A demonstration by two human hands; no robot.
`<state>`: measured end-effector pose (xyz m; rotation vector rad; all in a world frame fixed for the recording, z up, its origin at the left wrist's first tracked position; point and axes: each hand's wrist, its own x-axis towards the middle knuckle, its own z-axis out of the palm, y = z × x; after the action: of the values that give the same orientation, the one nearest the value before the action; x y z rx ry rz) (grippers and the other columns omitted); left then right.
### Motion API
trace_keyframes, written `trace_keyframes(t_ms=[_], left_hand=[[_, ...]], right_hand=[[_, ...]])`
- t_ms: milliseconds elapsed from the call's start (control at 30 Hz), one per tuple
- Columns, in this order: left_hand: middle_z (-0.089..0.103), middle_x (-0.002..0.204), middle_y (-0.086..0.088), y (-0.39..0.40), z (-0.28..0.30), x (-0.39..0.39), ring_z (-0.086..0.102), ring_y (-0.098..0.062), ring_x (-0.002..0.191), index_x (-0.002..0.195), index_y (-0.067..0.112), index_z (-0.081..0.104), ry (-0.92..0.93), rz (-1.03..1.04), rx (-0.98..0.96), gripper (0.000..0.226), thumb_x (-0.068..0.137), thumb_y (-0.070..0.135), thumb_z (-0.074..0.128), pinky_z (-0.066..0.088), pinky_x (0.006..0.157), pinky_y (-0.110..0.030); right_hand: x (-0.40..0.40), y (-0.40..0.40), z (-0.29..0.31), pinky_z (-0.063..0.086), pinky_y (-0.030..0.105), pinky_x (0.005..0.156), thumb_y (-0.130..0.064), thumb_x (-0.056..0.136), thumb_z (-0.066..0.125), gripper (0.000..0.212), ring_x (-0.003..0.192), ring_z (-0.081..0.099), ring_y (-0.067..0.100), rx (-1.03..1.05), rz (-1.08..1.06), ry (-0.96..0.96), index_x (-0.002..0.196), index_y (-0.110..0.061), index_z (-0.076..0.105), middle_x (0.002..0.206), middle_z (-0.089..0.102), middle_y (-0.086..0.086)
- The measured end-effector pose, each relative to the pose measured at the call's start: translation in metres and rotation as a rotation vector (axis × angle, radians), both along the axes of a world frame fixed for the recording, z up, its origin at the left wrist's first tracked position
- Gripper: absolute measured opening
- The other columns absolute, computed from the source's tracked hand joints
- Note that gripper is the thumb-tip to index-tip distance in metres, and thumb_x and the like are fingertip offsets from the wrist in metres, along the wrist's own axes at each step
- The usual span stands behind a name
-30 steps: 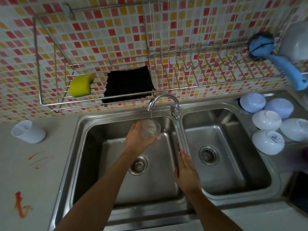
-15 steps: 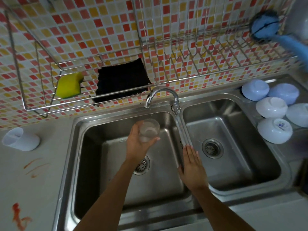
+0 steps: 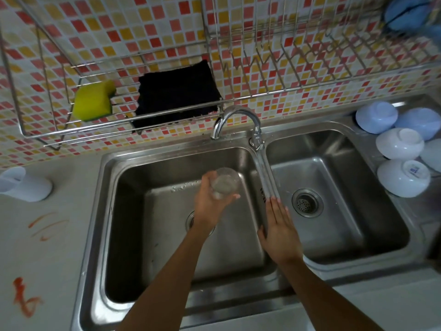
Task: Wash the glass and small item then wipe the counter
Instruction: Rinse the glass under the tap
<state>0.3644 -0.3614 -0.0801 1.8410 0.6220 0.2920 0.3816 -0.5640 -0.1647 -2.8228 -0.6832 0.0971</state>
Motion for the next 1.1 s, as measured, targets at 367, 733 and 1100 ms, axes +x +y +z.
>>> trace_keyframes(t_ms=[367,733,1100], left_hand=[[0.047,0.128,0.004,0.026,-0.050,-0.030,0.053,-0.023,0.108,0.131,0.028,0.044,0.432,-0.228,0.443,0.080,0.062,0.032,0.084,0.048,0.086,-0.031],[0.044,0.133,-0.001,0.035,-0.069,-0.061,0.042,-0.026,0.119,0.135,0.030,0.041,0.669,-0.330,0.766,0.080,0.066,0.038,0.082,0.036,0.100,-0.037],[0.046,0.128,-0.008,0.040,-0.051,-0.058,0.045,-0.027,0.113,0.132,0.026,0.041,0.635,-0.484,1.261,0.070,0.071,0.034,0.075,0.036,0.097,-0.039]], right_hand=[[0.000,0.000,0.005,0.009,0.039,0.120,-0.035,0.090,0.051,0.078,0.148,0.006,0.022,-0.047,0.017,0.017,0.153,-0.007,0.014,0.160,0.013,0.012],[0.000,0.001,0.006,0.008,0.040,0.120,-0.029,0.088,0.051,0.077,0.149,0.007,0.024,-0.041,0.014,0.025,0.152,-0.005,0.016,0.160,0.014,0.014],[0.000,0.001,0.007,0.008,0.040,0.121,-0.031,0.089,0.050,0.077,0.149,0.006,0.024,-0.069,0.015,0.014,0.152,-0.004,0.014,0.160,0.012,0.014]])
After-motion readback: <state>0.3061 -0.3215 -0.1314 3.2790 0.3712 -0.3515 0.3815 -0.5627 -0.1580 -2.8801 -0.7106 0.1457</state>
